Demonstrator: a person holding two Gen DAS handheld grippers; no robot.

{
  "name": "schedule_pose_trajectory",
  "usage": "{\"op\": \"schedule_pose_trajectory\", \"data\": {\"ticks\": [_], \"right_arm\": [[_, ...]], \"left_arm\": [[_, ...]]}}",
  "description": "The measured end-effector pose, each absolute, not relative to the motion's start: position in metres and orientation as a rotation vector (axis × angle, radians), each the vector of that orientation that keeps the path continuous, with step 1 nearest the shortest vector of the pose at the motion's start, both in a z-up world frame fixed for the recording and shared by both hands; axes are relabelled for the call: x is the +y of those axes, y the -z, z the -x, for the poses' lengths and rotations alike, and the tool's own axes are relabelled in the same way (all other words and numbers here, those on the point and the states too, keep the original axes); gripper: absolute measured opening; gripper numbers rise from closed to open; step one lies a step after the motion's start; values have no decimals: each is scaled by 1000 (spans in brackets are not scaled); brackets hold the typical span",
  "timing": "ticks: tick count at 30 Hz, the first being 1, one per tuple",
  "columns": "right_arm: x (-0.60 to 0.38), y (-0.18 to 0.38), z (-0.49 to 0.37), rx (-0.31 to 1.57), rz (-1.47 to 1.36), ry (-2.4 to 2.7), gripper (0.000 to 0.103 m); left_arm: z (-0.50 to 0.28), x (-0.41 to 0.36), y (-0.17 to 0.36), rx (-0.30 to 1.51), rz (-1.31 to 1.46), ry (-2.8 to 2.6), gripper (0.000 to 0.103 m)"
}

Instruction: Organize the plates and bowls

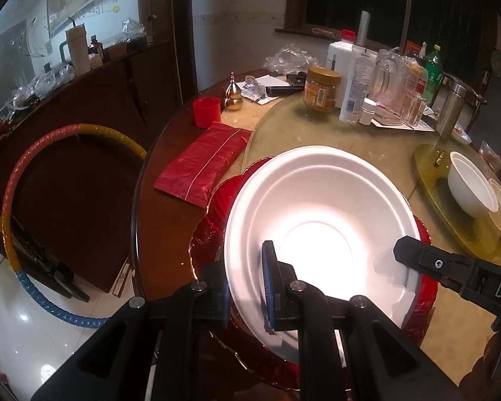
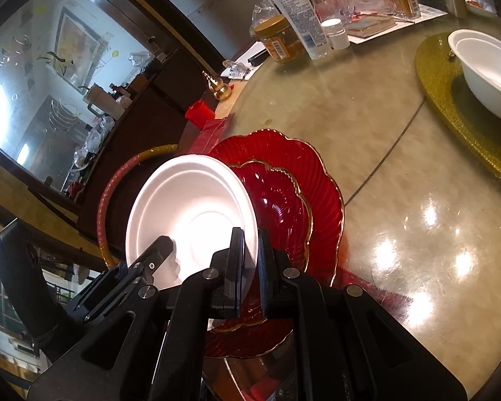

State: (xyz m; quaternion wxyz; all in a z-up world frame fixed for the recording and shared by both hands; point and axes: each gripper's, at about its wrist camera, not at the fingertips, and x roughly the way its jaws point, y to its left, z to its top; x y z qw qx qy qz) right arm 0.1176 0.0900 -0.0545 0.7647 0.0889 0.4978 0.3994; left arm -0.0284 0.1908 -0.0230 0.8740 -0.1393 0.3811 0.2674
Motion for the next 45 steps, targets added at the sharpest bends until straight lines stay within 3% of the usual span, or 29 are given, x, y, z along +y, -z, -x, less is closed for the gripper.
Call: {"op": "schedule_pose_trajectory", "data": {"ticks": [45], "right_arm": [[86,70,-129,1115,-222,-855,8]], "left_arm": [[15,195,36,833,305,-514,14]]}}
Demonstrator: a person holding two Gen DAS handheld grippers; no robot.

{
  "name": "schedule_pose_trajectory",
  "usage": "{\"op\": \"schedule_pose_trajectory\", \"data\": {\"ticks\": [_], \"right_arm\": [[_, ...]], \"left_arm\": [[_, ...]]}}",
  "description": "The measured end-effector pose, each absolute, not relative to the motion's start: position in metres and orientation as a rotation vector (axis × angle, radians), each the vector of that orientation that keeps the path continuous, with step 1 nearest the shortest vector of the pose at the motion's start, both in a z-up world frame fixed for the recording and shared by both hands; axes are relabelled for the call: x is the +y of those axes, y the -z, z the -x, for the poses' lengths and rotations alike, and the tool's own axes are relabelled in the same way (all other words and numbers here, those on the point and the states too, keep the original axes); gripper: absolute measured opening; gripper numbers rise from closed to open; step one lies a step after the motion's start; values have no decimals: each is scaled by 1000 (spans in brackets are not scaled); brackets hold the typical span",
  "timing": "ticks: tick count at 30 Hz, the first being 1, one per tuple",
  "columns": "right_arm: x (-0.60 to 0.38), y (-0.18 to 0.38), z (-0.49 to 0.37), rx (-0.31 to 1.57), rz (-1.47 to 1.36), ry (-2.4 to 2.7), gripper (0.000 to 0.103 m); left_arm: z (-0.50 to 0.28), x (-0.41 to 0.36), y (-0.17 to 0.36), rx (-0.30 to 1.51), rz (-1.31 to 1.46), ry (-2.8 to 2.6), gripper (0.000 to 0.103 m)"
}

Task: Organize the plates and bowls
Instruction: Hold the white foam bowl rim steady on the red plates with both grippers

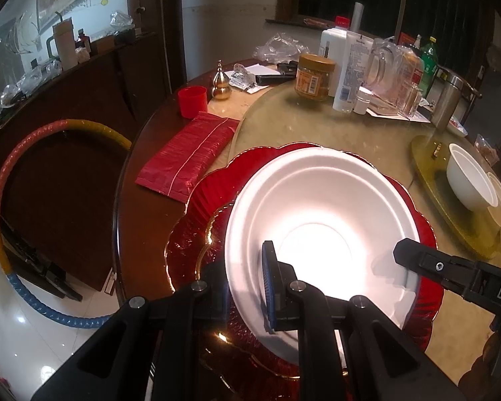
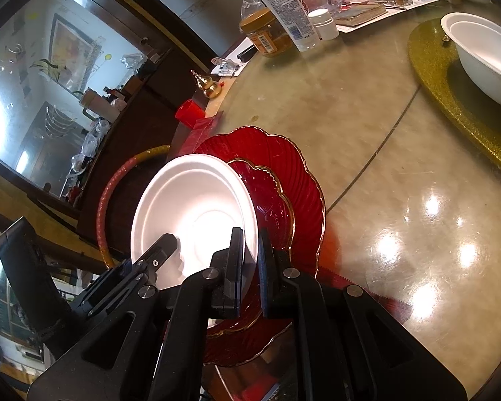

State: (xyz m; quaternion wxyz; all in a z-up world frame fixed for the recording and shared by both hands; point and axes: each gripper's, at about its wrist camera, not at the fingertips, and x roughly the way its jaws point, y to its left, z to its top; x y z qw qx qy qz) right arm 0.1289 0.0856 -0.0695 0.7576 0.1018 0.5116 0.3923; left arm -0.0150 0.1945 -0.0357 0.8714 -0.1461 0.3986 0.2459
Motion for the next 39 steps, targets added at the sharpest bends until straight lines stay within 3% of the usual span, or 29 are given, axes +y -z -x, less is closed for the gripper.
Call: {"op": "schedule_pose_trajectory", "data": {"ticks": [39], "right_arm": [[85,66,-129,1079,-196,-835,8]], "left_arm": [[9,194,41,844,311,-513,16]]}}
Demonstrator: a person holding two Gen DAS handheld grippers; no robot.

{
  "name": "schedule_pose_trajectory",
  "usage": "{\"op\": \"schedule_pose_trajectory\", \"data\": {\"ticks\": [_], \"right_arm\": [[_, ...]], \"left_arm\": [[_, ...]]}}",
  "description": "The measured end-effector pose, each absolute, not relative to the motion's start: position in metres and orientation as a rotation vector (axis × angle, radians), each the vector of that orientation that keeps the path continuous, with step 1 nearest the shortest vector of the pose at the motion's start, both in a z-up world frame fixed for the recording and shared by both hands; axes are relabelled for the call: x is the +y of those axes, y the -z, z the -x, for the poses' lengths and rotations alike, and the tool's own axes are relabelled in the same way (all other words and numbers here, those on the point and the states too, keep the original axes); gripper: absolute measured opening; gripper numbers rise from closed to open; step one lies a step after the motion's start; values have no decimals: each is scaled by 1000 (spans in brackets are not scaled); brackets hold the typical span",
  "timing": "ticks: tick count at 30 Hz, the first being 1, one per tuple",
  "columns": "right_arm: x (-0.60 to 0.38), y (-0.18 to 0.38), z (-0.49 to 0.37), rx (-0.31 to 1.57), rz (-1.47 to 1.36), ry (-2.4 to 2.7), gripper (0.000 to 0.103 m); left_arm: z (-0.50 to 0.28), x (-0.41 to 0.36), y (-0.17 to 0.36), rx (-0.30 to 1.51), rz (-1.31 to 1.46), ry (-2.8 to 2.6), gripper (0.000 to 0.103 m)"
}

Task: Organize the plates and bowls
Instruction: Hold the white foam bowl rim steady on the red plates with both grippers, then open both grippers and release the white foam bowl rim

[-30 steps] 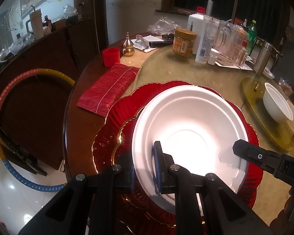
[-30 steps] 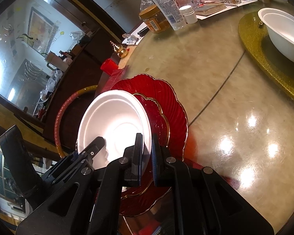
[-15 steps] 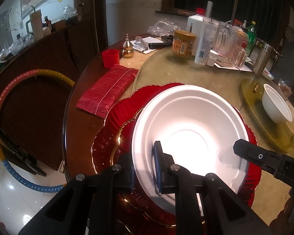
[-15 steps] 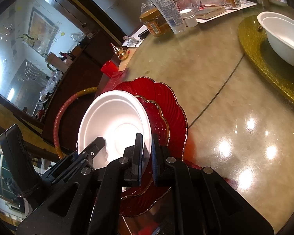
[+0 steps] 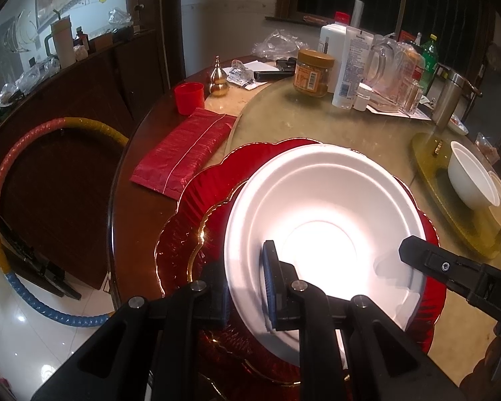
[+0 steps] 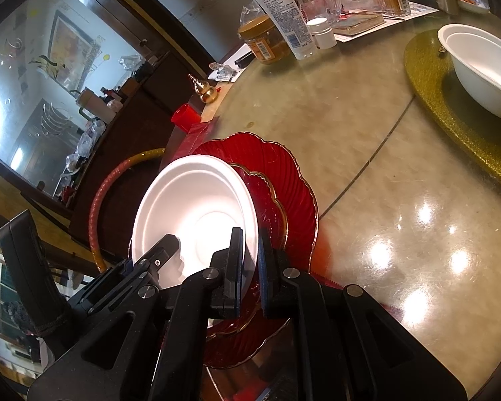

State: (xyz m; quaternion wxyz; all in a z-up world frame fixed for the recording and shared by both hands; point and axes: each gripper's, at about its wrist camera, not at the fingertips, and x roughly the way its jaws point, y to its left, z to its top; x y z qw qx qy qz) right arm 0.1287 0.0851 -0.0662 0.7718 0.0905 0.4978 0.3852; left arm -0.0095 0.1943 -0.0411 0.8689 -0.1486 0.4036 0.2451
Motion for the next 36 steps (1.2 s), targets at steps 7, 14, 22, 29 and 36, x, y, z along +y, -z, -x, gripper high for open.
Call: {"op": "schedule_pose_trajectory", "data": {"ticks": [7,14,22,29,36], "right_arm": [[85,67,-130,1085,-195,-834,8],[85,71,-132,1105,-207,-837,9],[84,69,-130,1094,-213,-830,9],[82,67,-130,1081,-207,-807,14],[90,59,-119,1017,-136,-835,41]], "left_arm": [[9,194,41,850,309,-516,16],[7,194,42,871,323,-523,18],[11,193,33,827,330,-536,52],[20,199,27,792,361,-552,59],[29,205,21,742,394,-558,60]]}}
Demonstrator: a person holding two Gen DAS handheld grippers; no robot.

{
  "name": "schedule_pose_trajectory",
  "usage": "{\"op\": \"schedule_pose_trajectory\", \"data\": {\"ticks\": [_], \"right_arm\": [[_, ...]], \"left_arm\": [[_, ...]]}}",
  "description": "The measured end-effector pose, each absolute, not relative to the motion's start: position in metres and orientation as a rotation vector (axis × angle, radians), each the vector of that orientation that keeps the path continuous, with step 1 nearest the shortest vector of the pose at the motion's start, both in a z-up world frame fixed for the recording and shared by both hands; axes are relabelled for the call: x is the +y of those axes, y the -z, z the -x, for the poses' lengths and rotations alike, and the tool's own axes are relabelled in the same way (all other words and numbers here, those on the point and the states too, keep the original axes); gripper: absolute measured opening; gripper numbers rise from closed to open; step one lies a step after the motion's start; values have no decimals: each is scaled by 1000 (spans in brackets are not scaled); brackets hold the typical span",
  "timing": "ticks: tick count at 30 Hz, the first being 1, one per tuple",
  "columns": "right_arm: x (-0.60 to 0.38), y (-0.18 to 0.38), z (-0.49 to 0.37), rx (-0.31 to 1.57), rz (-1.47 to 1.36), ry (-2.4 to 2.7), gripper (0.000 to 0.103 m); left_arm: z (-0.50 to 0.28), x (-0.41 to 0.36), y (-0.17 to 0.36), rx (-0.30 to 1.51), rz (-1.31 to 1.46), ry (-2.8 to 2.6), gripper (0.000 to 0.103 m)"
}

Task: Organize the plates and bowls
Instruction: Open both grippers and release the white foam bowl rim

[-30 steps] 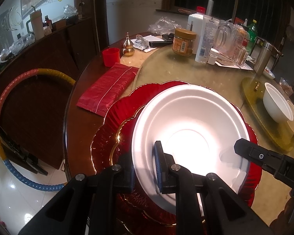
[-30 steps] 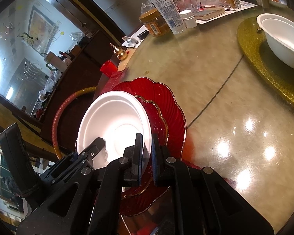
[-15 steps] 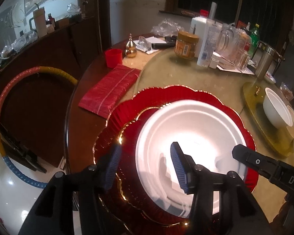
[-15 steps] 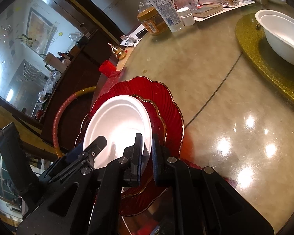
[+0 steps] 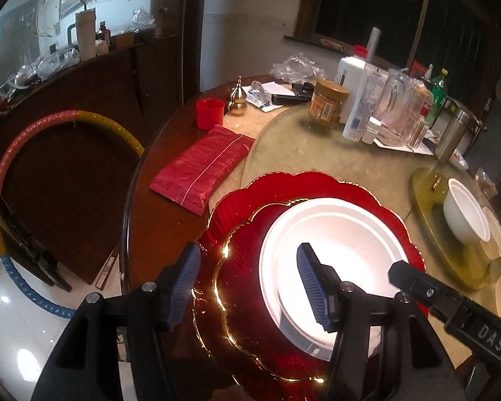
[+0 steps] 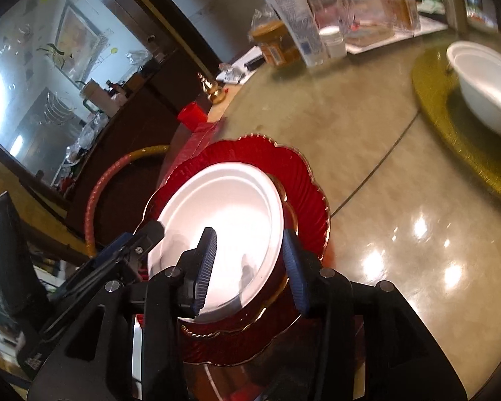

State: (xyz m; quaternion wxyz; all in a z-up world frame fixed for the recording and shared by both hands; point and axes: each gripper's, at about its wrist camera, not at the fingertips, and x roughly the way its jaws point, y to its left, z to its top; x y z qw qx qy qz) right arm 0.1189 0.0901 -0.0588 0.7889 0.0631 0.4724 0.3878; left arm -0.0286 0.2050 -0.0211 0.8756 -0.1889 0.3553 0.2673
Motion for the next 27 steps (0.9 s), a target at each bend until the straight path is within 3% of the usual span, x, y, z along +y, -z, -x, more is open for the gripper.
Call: {"op": "schedule_pose_trajectory", "data": {"ticks": [11,15,16,18,23,26,27], "right_arm": [[76,50,-122,946,-208,-809,41],[71,45,-122,913,-251,-815,41],[68,44,-121,905,-265,-815,43],[64,42,-121,893,-298,-812,57],[64,42,-122,892,-317,-822,59],[67,44,-122,904,-325,-844,81],[68,44,-122,903,-325,-850,81]], "left_arm": [[39,213,14,672,431,-599,61],[43,214,10,636,439,-607,67],[44,215,9,629,441,-608,67],[45,214,7,615,439,-615,71],[47,214,4,595,447,-611,81],[47,213,3,599,443,-609,81],[47,212,3,600,443,-609,81]]}}
